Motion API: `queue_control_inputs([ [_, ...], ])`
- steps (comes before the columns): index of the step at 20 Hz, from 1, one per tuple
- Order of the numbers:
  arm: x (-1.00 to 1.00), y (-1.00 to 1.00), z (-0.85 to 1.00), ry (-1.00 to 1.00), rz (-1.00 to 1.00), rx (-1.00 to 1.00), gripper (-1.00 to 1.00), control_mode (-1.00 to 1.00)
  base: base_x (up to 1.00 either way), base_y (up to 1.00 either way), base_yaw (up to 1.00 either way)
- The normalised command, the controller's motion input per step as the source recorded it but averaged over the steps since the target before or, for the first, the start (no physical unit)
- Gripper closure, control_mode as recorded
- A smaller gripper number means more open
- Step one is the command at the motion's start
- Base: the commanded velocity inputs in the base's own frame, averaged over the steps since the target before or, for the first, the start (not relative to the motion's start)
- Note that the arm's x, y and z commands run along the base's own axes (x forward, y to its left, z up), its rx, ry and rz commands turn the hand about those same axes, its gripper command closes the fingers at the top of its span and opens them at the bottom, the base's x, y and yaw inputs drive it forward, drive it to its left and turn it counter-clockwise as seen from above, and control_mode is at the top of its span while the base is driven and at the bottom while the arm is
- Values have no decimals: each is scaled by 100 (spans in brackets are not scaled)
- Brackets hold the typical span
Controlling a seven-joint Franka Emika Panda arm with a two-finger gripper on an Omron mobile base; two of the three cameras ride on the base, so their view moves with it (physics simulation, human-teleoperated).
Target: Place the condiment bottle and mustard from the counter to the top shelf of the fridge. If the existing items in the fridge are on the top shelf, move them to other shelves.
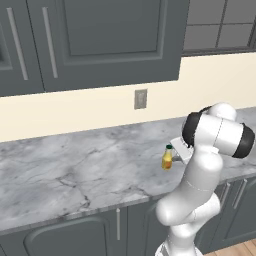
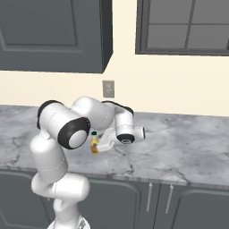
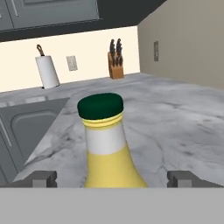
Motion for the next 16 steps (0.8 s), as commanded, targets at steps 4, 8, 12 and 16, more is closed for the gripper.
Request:
queue_control_inputs([
  [4,0,18,0,0,0,0,-100,-100,0,0,0],
  [8,0,13,-1,0,0,0,-100,-100,0,0,0],
  [12,0,6,-2,0,0,-2,100,-100,0,0,0],
  [16,0,0,0,0,0,0,100,-100,0,0,0],
])
